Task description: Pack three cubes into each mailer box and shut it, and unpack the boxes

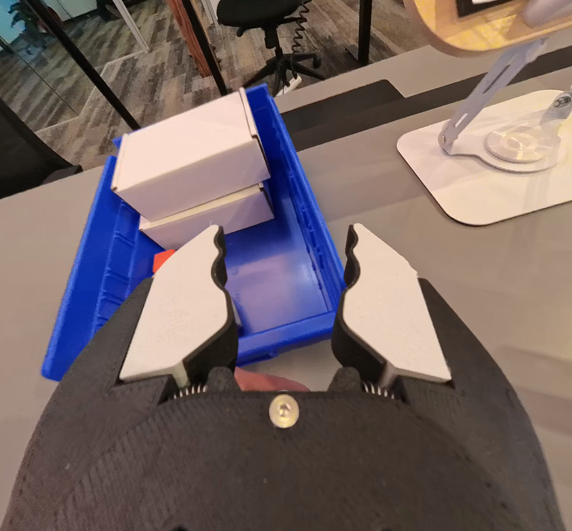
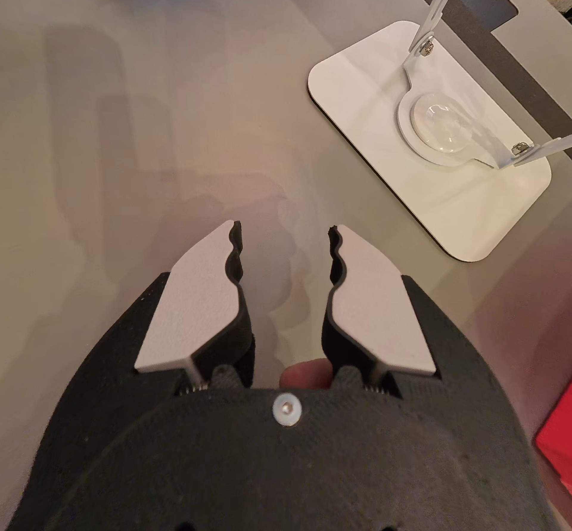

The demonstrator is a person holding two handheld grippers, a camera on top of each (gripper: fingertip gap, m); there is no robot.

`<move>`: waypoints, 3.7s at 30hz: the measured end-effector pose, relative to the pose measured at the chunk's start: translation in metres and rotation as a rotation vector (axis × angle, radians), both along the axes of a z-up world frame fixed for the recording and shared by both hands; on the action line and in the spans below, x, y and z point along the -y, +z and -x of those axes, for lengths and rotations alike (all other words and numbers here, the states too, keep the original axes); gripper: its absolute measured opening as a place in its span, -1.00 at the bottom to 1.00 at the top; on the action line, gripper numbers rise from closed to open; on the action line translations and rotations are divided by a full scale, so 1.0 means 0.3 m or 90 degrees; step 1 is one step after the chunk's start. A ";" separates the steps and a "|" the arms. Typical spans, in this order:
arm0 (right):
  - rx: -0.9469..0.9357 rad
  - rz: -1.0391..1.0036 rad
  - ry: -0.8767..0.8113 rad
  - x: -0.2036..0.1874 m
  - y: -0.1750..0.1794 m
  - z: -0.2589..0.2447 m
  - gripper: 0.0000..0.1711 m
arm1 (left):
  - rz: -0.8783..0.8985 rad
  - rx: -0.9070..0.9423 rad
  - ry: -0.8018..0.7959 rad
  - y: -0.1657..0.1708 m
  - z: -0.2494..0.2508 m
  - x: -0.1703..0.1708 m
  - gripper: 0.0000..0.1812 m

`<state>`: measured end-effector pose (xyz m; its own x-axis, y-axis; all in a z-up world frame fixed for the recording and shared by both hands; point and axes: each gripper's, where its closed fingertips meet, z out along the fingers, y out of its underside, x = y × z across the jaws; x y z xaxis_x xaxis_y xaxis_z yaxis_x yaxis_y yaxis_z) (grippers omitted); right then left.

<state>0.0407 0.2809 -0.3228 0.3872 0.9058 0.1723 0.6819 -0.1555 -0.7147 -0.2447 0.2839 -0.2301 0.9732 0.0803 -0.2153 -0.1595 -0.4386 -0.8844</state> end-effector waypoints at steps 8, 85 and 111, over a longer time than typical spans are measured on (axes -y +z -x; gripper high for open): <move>0.001 0.006 -0.002 -0.002 -0.009 -0.001 -0.37 | -0.017 -0.028 0.029 0.136 0.122 -0.047 -0.13; -0.017 0.041 -0.017 -0.015 -0.014 -0.016 -0.36 | 0.209 -0.718 -0.044 -0.135 0.305 -0.293 -0.02; -0.018 0.039 -0.015 -0.015 -0.018 -0.011 -0.37 | 0.066 -0.625 -0.128 -0.037 0.260 -0.231 -0.31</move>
<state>0.0440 0.2854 -0.3281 0.4118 0.9051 0.1055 0.6573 -0.2149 -0.7223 -0.3228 0.3532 -0.2412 0.3555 -0.1304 -0.9256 -0.8761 -0.3916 -0.2813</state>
